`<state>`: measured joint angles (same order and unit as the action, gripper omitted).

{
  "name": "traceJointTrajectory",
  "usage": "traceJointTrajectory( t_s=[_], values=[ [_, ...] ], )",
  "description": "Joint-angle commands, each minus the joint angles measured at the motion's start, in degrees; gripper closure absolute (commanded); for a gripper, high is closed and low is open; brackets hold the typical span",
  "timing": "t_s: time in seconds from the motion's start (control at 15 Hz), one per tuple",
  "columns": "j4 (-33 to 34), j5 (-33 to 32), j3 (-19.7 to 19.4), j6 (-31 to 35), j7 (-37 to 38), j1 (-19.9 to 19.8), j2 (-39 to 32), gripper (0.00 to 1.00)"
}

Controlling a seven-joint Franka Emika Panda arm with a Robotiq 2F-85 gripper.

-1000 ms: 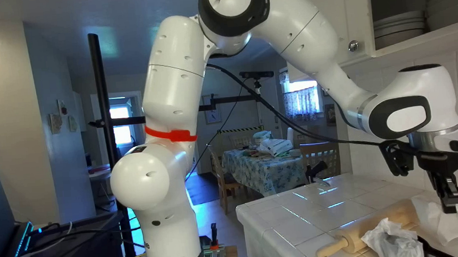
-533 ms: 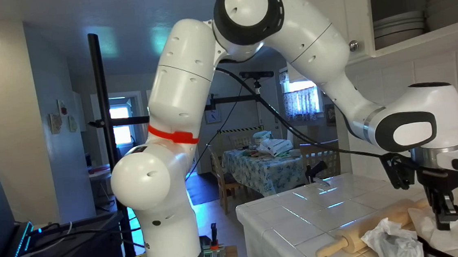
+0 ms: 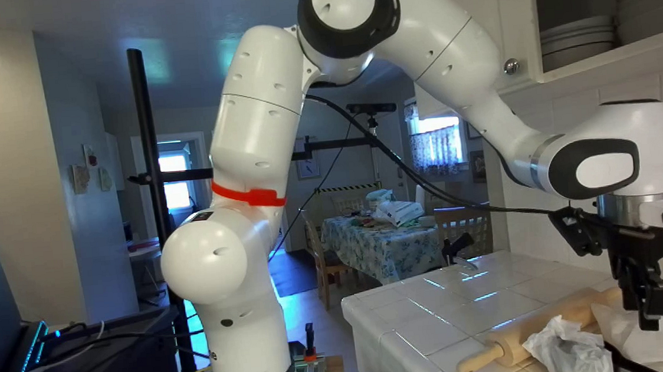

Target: Use the tissue to wipe the cabinet's right door

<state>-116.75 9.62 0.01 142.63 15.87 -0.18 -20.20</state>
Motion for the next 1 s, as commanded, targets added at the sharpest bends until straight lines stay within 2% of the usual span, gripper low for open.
traceJointTrajectory(
  t_s=[0.0,0.13,0.2,0.53,0.93],
  values=[
    [-3.31,-0.78,-0.03,-5.64,-5.41,-0.48,6.87,0.15],
    [-4.54,-2.39,-0.40,-10.53,-7.02,-0.20,10.61,0.01],
    [-5.26,-3.92,-0.70,-12.70,-7.38,-0.03,12.41,0.00],
    [-8.74,-11.63,-1.28,-21.06,-6.93,-0.15,20.66,0.00],
    [-13.89,-13.57,-0.58,-22.30,-6.87,-0.28,30.41,0.00]
  ],
)
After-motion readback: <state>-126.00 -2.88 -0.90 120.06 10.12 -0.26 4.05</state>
